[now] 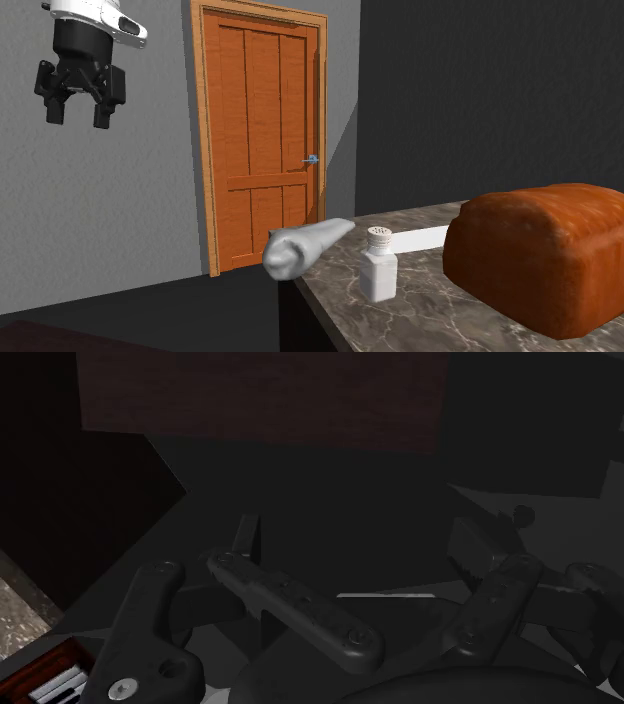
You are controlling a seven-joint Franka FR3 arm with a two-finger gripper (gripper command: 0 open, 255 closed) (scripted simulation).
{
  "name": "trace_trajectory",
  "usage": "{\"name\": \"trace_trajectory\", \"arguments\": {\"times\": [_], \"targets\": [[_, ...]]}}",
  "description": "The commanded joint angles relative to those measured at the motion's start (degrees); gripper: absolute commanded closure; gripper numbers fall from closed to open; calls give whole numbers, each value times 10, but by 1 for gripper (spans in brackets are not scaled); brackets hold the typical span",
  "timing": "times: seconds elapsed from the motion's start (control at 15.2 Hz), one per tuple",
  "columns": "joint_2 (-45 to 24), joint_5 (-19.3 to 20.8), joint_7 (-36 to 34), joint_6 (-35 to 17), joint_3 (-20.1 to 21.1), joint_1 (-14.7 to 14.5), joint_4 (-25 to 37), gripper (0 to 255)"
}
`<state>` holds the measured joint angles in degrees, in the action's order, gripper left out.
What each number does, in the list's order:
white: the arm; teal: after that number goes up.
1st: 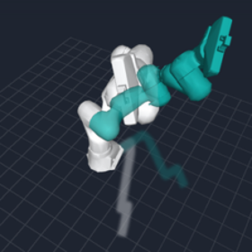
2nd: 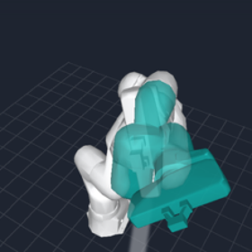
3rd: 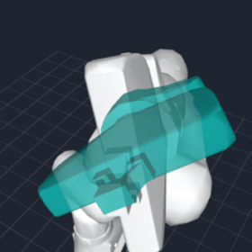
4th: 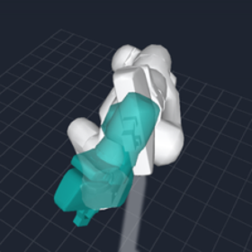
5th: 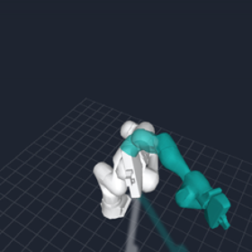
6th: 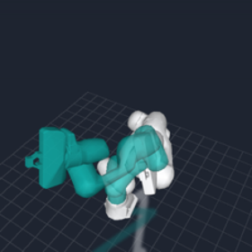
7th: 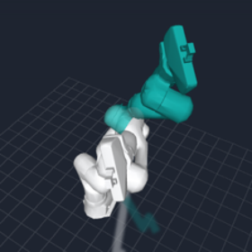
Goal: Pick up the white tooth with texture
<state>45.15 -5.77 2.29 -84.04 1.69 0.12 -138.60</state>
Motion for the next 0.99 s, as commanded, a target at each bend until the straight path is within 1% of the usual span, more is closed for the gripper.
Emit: {"name": "trace_trajectory", "arguments": {"times": [0.0,0.46,0.92], "targets": [[0,0,0,0,0,0,0,0],[-55,60,38,-92,-53,45,-25,0],[-136,109,70,-186,-107,88,-21,0]]}}
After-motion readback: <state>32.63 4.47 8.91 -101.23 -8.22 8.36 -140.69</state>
